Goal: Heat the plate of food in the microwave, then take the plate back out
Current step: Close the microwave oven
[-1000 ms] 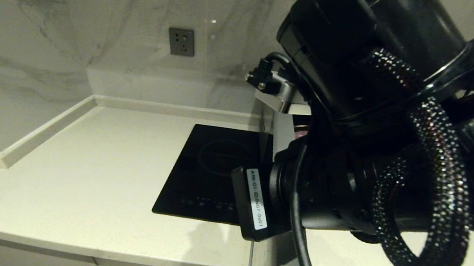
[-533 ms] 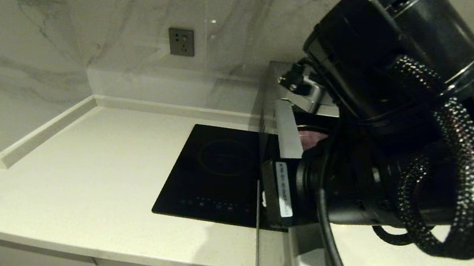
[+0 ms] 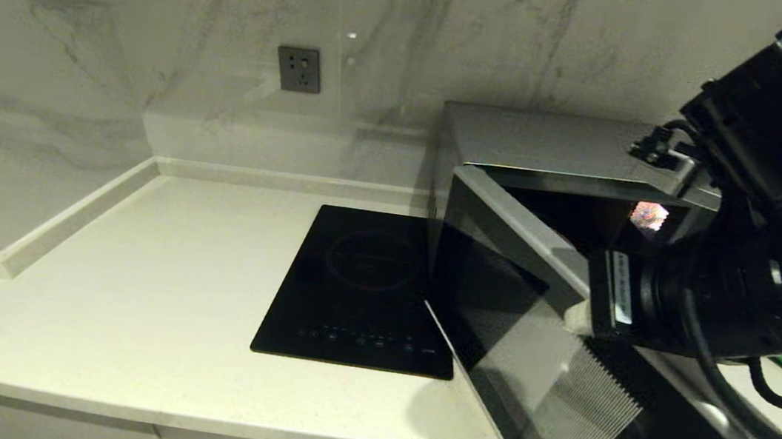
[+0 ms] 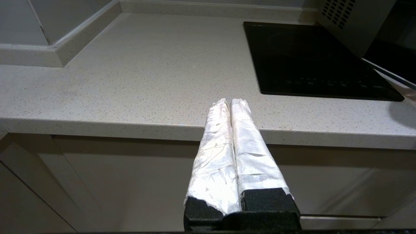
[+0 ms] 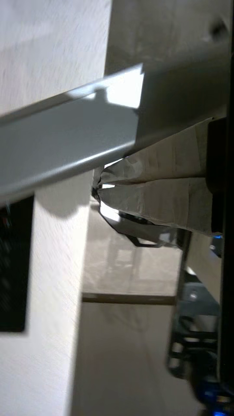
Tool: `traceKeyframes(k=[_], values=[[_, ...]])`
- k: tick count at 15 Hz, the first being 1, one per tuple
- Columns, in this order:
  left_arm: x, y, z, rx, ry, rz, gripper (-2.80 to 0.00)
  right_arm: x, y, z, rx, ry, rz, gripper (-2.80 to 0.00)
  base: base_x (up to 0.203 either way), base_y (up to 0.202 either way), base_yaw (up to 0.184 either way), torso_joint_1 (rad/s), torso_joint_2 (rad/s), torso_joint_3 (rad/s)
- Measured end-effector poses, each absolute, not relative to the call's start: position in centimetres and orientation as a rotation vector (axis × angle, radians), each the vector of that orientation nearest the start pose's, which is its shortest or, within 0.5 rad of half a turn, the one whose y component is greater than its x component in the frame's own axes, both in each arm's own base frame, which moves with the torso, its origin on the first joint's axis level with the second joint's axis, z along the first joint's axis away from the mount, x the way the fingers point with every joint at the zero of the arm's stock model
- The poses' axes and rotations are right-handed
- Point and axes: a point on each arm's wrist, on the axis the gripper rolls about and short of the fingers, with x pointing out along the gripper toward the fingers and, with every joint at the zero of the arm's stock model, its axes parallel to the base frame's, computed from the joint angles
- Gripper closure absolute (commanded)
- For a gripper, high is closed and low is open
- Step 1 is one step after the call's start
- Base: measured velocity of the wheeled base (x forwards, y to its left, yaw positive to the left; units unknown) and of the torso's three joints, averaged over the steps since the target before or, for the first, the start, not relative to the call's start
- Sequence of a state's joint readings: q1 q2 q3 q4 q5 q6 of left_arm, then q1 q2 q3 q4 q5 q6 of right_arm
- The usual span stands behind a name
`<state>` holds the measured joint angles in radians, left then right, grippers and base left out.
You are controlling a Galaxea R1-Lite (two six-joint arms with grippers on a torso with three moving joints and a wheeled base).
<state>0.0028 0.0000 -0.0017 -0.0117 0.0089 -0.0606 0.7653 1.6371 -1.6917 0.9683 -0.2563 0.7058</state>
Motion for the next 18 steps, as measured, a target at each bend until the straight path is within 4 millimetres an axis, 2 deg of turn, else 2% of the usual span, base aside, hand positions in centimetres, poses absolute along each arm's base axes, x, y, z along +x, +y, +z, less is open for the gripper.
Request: traceKeyframes(k=[6,11,15,18], values=[[-2.3,0.0,7.7,-0.061,-0.014,0.011,0.00,21.6,9.6,28.3,0.386,0.866,-0.073,0.00,0.000,0.000,0.000,0.000,0.00,0.000],[-2.3,0.0,7.7,-0.060,-0.014,0.011,0.00,25.5,4.5,27.3,0.529,0.732,-0.268,0.00,0.000,0.000,0.000,0.000,0.00,0.000],[-2.3,0.0,7.7,-0.061,-0.014,0.011,0.00,29.1,1.4,26.6,0.603,0.614,-0.359,0.00,0.000,0.000,0.000,0.000,0.00,0.000],[-2.3,0.0,7.7,-0.061,-0.014,0.011,0.00,30.9,0.6,26.9,0.677,0.529,-0.375,0.00,0.000,0.000,0.000,0.000,0.00,0.000]])
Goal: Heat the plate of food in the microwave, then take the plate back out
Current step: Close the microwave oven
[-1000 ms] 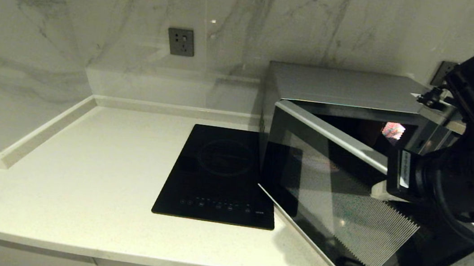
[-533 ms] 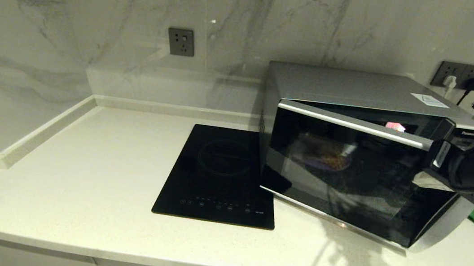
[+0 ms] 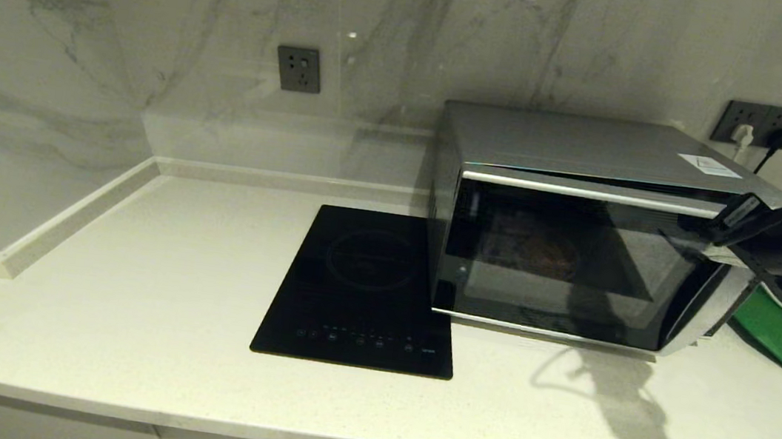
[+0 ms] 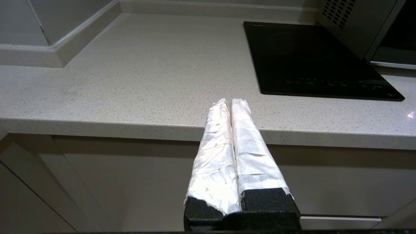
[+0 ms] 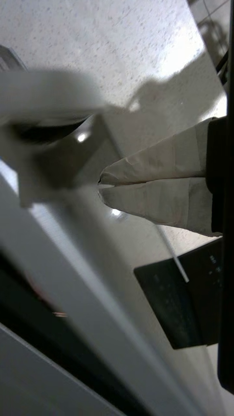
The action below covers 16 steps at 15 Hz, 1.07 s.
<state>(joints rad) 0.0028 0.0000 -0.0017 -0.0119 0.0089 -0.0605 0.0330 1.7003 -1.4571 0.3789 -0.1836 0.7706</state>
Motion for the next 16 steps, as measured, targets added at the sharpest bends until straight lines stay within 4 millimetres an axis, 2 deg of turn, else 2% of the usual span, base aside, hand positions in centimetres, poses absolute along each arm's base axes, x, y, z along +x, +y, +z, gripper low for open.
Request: traceKeyframes(k=[5,10,16], values=[[-2.3,0.0,7.7,-0.061,-0.014,0.011,0.00,32.6,0.0,27.1,0.727,0.492,-0.408,0.00,0.000,0.000,0.000,0.000,0.00,0.000],[-2.3,0.0,7.7,-0.061,-0.014,0.011,0.00,32.9,-1.4,27.1,0.738,0.476,-0.450,0.00,0.000,0.000,0.000,0.000,0.00,0.000],[-2.3,0.0,7.7,-0.061,-0.014,0.010,0.00,33.1,-3.9,28.8,0.770,0.388,-0.491,0.00,0.000,0.000,0.000,0.000,0.00,0.000]])
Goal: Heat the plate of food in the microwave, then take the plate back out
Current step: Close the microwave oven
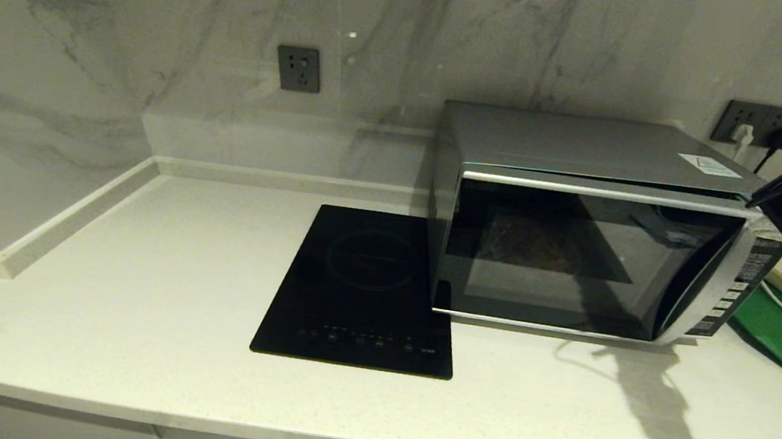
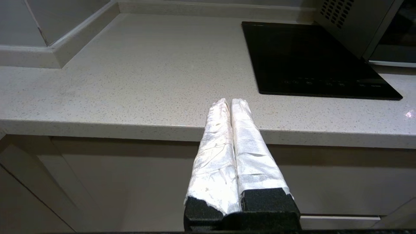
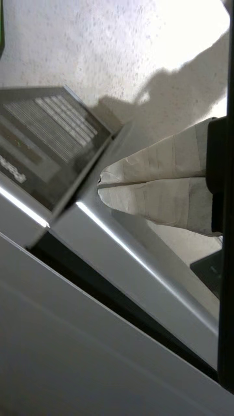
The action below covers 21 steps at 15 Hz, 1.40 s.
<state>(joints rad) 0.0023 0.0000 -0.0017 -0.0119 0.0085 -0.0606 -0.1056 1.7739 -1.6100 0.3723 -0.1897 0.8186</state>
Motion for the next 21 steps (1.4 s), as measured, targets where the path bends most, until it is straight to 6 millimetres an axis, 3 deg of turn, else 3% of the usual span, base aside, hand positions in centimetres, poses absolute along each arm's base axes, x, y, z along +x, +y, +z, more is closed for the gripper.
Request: traceKeyframes(k=[10,21], values=[[-2.3,0.0,7.7,-0.060,-0.014,0.011,0.00,33.8,-4.4,28.2,0.774,0.403,-0.497,0.00,0.000,0.000,0.000,0.000,0.00,0.000],[-2.3,0.0,7.7,-0.060,-0.014,0.011,0.00,34.2,-4.2,28.4,0.816,0.390,-0.390,0.00,0.000,0.000,0.000,0.000,0.00,0.000]])
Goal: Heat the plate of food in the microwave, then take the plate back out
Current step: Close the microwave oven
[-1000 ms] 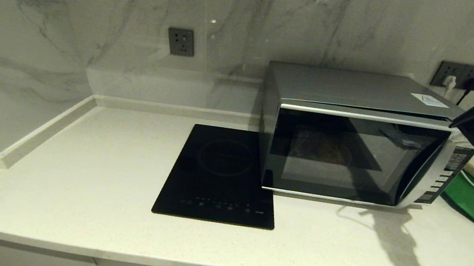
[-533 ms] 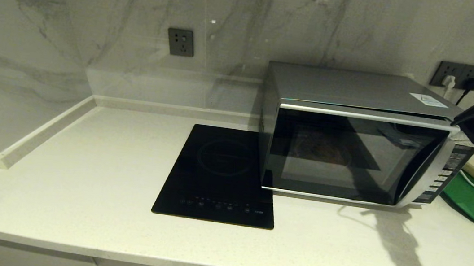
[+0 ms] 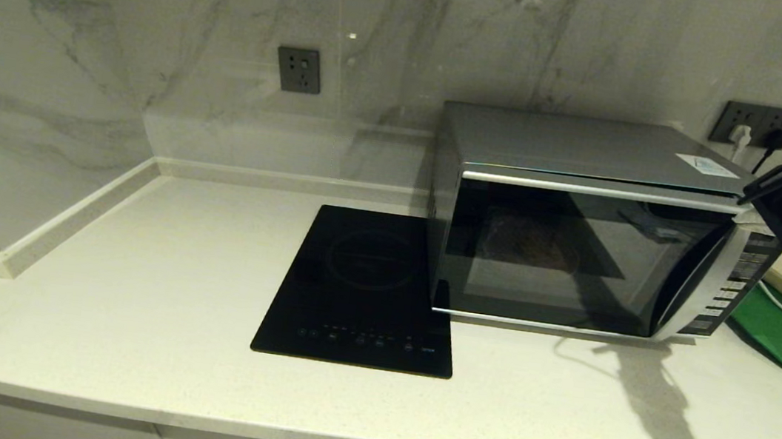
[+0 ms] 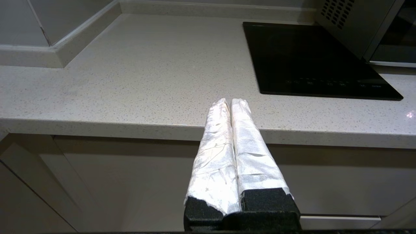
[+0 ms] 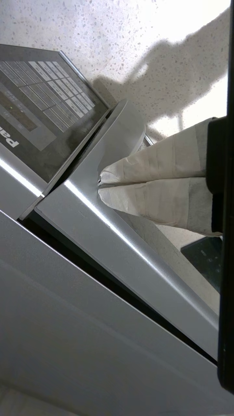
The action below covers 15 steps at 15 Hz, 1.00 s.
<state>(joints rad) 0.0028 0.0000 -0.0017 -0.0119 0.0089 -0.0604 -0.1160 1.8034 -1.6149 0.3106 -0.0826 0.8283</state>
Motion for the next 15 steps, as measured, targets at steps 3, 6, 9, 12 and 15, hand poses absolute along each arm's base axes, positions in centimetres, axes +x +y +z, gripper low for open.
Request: traceKeyframes(k=[3,6,9,12,15], values=[[-2.29,0.01,7.71,-0.061,-0.014,0.011,0.00,34.30,-4.18,28.32,0.822,0.399,-0.375,0.00,0.000,0.000,0.000,0.000,0.00,0.000],[-2.29,0.01,7.71,-0.061,-0.013,0.011,0.00,34.55,-4.18,28.32,0.827,0.377,-0.348,0.00,0.000,0.000,0.000,0.000,0.00,0.000],[-2.29,0.01,7.71,-0.061,-0.013,0.011,0.00,34.97,-4.18,27.87,0.828,0.354,-0.334,0.00,0.000,0.000,0.000,0.000,0.00,0.000],[-2.29,0.01,7.71,-0.061,-0.014,0.011,0.00,34.95,-4.24,27.48,0.828,0.366,-0.342,0.00,0.000,0.000,0.000,0.000,0.00,0.000],[-2.29,0.01,7.72,-0.061,-0.014,0.011,0.00,34.36,-4.17,27.83,0.825,0.361,-0.340,0.00,0.000,0.000,0.000,0.000,0.00,0.000]])
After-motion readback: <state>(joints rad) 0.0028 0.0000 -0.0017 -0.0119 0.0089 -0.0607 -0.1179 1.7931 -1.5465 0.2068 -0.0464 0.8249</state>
